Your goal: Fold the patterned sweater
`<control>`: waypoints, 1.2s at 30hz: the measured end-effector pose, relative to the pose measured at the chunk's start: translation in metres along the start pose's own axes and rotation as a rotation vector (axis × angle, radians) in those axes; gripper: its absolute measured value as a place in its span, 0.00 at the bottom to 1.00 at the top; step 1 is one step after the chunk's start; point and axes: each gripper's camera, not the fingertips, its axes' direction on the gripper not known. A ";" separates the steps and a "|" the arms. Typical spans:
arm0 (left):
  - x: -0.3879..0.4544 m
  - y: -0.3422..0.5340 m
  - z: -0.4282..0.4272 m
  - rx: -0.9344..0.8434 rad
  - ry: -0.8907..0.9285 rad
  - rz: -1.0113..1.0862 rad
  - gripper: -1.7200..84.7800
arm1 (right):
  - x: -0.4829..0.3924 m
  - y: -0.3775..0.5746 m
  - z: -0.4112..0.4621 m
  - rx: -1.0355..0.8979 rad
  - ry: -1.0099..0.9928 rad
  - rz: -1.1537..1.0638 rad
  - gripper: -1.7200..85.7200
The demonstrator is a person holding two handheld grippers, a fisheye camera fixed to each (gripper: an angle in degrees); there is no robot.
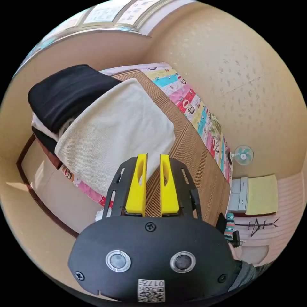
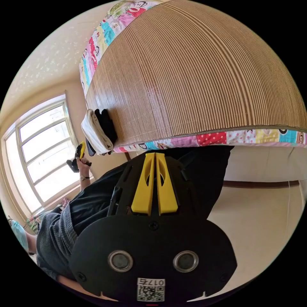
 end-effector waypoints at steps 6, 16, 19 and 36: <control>0.103 0.039 0.061 -0.041 0.124 0.148 0.01 | 0.027 0.019 -0.072 0.065 0.184 0.052 0.03; 0.230 0.108 0.136 -0.139 0.201 0.296 0.01 | 0.180 0.090 -0.294 0.502 0.140 0.374 0.12; 0.253 0.128 0.148 -0.144 0.165 0.296 0.01 | 0.221 0.093 -0.365 0.631 0.136 0.472 0.15; 0.283 0.220 0.225 -0.183 0.101 0.220 0.01 | 0.115 0.008 -0.441 0.664 -0.250 -0.074 0.05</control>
